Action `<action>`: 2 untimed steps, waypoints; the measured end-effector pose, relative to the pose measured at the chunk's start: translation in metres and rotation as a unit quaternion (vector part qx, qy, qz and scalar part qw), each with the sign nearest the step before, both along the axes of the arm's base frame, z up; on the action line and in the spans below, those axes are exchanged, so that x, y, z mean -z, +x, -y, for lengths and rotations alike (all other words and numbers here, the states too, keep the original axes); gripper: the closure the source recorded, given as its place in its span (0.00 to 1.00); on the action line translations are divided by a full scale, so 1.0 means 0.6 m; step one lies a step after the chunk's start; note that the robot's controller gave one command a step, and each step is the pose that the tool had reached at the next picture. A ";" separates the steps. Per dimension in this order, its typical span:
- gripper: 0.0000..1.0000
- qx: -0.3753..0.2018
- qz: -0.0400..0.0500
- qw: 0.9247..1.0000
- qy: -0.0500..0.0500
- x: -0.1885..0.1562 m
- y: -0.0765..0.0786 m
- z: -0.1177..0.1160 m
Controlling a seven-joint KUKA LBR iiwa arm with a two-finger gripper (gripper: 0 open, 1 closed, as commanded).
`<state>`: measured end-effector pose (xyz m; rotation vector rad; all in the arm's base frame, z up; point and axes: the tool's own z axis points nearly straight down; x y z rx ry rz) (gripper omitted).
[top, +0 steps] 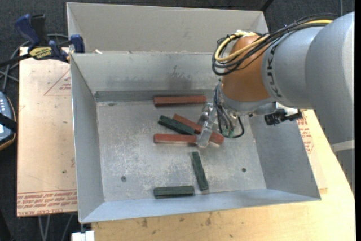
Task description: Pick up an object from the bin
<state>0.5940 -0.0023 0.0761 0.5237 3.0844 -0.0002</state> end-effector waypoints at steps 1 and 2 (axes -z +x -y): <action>1.00 0.000 0.000 1.000 0.000 0.000 0.000 0.000; 1.00 0.000 -0.001 1.000 0.000 -0.008 -0.002 0.000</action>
Offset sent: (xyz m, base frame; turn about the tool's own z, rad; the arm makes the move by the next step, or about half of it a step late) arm -0.0001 0.0002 0.1006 0.0000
